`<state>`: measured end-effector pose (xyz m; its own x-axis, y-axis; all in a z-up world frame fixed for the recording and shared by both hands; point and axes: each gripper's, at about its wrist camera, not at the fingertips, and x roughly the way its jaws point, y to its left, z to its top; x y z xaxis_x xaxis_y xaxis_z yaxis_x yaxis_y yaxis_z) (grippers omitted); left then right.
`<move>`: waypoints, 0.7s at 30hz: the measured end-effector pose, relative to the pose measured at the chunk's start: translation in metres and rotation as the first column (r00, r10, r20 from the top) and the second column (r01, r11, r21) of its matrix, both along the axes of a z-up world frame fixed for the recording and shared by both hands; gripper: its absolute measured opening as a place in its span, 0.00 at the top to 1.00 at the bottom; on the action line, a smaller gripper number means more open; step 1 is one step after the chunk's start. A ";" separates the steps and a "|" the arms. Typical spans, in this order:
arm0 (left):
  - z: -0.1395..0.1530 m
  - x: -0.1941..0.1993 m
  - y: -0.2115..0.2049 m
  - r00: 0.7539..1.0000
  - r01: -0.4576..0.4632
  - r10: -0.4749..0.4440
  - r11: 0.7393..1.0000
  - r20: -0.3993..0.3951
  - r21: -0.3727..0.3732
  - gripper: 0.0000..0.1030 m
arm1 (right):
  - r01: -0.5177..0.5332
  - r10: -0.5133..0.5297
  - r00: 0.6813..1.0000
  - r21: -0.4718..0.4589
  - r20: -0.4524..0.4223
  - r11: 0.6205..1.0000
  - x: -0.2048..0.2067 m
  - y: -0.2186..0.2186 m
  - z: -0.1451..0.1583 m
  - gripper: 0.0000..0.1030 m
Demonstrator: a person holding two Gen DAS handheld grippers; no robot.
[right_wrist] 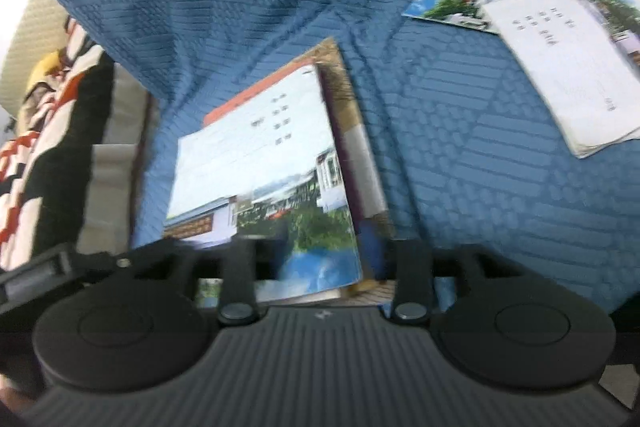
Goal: Organize objects
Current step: 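Lower the brochures flat onto the orange book and open both grippers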
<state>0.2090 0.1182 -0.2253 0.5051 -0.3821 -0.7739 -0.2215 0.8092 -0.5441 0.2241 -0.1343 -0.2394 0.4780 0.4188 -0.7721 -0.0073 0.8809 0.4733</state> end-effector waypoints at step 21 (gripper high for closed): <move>0.116 -0.042 -0.049 0.978 0.043 -0.079 0.982 0.196 0.183 0.01 | -0.027 0.045 0.963 -0.072 0.267 0.997 -0.041 -0.067 0.115 0.29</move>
<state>0.1672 0.0690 -0.1098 0.6374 -0.2835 -0.7165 -0.0697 0.9049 -0.4199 0.1830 -0.2011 -0.1242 0.6567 0.3910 -0.6449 -0.1580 0.9075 0.3893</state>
